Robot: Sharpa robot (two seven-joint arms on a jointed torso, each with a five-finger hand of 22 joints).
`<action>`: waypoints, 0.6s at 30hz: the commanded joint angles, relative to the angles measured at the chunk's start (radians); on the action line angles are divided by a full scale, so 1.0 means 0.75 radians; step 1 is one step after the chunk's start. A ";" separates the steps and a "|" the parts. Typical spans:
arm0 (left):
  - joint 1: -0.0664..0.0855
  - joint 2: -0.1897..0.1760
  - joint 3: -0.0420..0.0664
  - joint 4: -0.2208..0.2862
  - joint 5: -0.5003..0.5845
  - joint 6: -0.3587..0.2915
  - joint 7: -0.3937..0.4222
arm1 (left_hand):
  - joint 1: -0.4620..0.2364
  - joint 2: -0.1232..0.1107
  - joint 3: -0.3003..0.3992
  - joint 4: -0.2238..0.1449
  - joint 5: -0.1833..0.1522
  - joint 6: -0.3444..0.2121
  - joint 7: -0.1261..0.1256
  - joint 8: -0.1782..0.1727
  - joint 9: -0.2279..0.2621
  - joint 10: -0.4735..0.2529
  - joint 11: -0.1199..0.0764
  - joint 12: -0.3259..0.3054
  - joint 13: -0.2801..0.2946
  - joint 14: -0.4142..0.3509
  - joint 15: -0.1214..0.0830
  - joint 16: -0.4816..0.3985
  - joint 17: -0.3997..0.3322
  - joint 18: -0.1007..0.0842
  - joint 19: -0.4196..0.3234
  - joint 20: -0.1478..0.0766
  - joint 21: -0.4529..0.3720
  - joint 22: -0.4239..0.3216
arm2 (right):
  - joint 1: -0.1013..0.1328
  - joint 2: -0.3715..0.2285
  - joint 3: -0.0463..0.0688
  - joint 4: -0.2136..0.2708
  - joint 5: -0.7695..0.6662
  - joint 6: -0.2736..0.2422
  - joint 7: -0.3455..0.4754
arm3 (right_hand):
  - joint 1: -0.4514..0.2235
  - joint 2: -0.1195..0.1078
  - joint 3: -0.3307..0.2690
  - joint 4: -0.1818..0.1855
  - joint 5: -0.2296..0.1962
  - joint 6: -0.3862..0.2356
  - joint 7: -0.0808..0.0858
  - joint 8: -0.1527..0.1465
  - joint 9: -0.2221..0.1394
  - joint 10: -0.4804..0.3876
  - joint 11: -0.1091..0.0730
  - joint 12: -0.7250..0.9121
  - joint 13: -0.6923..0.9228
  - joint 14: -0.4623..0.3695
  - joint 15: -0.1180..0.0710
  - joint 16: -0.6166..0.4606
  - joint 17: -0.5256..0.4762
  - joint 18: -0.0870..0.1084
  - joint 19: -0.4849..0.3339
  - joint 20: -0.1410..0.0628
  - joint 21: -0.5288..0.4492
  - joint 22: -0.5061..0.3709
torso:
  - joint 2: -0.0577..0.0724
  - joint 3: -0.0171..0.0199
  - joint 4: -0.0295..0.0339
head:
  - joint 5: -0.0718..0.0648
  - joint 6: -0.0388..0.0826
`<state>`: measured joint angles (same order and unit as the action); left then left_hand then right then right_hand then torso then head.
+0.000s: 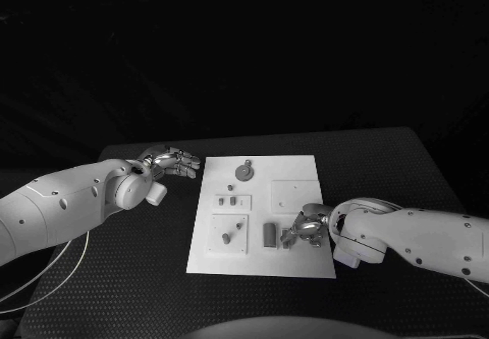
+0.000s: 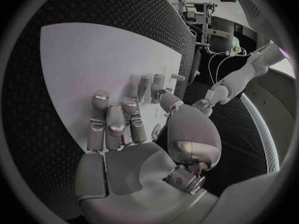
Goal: Assemble the parts on the task board
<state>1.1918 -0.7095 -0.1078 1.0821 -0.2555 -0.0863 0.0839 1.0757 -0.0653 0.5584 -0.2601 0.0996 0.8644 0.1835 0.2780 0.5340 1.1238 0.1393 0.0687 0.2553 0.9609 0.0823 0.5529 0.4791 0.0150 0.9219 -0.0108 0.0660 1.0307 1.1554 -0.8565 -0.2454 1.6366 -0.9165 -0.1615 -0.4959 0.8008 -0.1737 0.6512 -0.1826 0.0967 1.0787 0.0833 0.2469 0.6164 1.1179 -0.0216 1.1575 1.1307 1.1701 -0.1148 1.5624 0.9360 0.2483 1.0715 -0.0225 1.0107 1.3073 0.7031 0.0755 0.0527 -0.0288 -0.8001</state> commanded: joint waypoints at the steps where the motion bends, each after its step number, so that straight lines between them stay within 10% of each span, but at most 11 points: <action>1: 0.001 0.001 0.001 0.002 0.006 0.018 0.008 | -0.013 0.000 0.001 0.004 0.008 -0.007 -0.005 0.008 -0.001 -0.003 0.003 0.003 -0.002 0.001 0.011 -0.004 0.003 -0.004 -0.010 0.002 0.006 0.002 | -0.006 0.008 -0.002 0.010 0.007 0.037 0.042 | -0.001 -0.016 0.002 0.015 -0.003 -0.012 0.007 -0.002 -0.001 -0.004 0.002 -0.003 -0.002 -0.015 -0.001 -0.005 -0.004 0.018 0.002 0.001 -0.005 0.017 | 0.000 0.0000 0.0000 | -0.001 -0.001; 18: 0.001 0.000 0.001 0.002 0.005 0.019 0.008 | -0.012 0.000 0.002 0.004 0.009 -0.007 -0.005 0.008 -0.002 -0.003 0.003 0.003 -0.002 0.002 0.011 -0.006 0.005 -0.003 -0.011 0.002 0.006 0.003 | -0.006 -0.002 -0.002 0.012 -0.107 0.134 0.081 | 0.061 -0.039 0.011 -0.013 -0.005 -0.017 0.007 0.005 0.002 -0.008 0.002 0.000 0.001 -0.018 -0.001 -0.004 -0.005 0.018 0.000 -0.004 -0.003 0.021 | 0.000 0.0007 0.0003 | -0.004 0.000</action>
<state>1.1918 -0.7099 -0.1078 1.0819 -0.2555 -0.0855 0.0836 1.0757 -0.0653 0.5584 -0.2601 0.0996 0.8644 0.1835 0.2780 0.5340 1.1238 0.1392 0.0687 0.2545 0.9609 0.0823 0.5529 0.4809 0.0150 0.9219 -0.0108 0.0660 1.0314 1.1541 -0.8617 -0.2460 1.6388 -0.9487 -0.1365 -0.4749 0.8401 -0.2047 0.6596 -0.1874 0.0967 1.0768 0.0850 0.2476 0.6157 1.1124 -0.0194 1.1575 1.1306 1.1644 -0.1157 1.5625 0.9326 0.2491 1.0700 -0.0210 1.0107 1.3081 0.7030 0.0756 0.0527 -0.0309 -0.8007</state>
